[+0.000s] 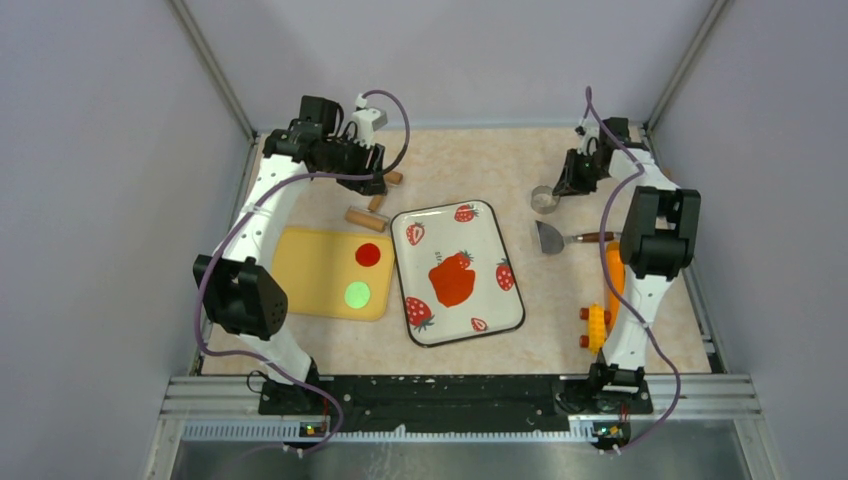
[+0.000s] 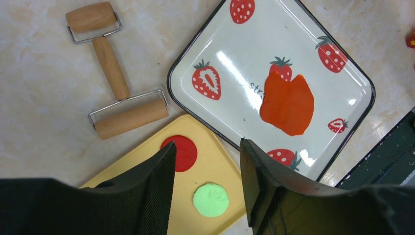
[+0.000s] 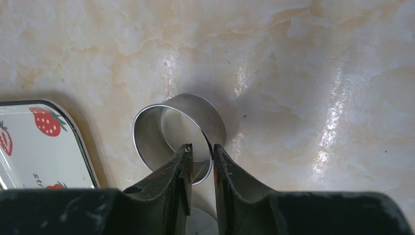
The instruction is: Roll out the dumpling wrappers from the dough
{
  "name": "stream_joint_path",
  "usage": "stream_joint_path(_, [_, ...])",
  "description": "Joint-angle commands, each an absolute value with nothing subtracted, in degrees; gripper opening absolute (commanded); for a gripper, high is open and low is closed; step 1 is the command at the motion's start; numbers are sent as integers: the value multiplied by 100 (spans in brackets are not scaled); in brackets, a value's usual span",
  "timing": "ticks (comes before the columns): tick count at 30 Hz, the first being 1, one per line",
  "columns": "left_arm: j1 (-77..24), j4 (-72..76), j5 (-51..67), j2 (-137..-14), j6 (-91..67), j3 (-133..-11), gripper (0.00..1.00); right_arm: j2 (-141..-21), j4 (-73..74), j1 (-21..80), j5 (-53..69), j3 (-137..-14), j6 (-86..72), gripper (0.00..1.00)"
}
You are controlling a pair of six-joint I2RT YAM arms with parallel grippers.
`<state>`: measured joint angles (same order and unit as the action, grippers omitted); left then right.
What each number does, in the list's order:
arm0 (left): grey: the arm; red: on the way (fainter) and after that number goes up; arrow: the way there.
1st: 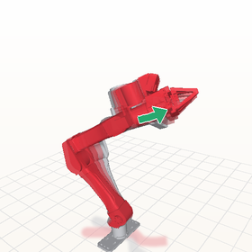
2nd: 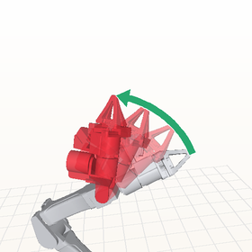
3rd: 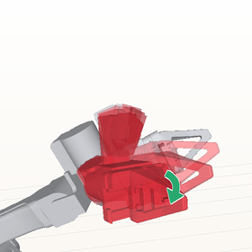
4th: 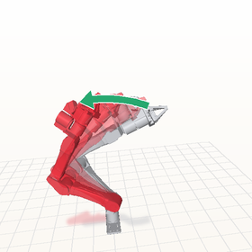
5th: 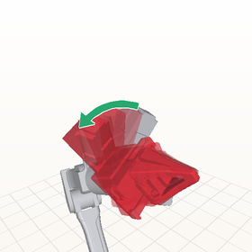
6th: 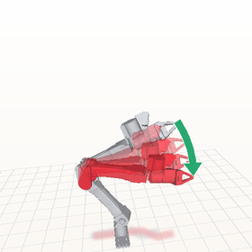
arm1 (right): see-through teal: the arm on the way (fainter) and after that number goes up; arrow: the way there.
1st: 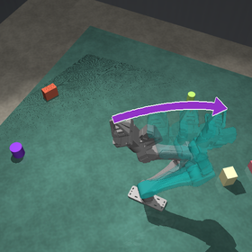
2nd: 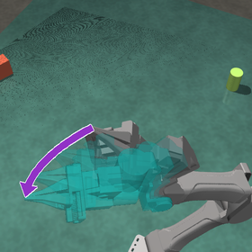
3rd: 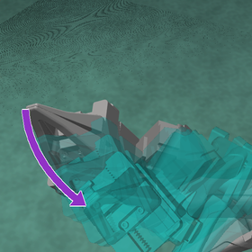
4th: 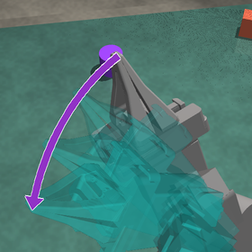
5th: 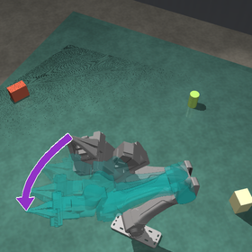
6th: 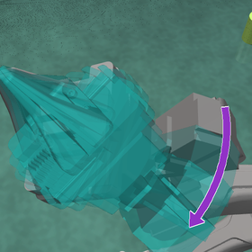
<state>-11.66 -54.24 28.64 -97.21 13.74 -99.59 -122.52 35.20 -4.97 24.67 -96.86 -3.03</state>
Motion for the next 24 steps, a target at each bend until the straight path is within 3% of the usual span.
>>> stream_joint_path(1, [-1160, -5376, 2872, -9549, 1472, -9918, 54, -12388, 3468, -457, 2226, -9993, -260, 21])
stream_joint_path(11, [-1160, -5366, 2856, -9608, 1458, -9927, 54, -12467, 3542, -396, 2153, -9997, -149, 20])
stream_joint_path(21, [-1160, -5311, 3015, -9600, 1336, -9933, 54, -12126, 3729, -382, 2167, -10229, -207, 1])
stream_joint_path(24, [-1160, -5211, 3102, -9603, 1182, -9916, 55, -11696, 3774, -350, 2196, -10095, -334, 0])
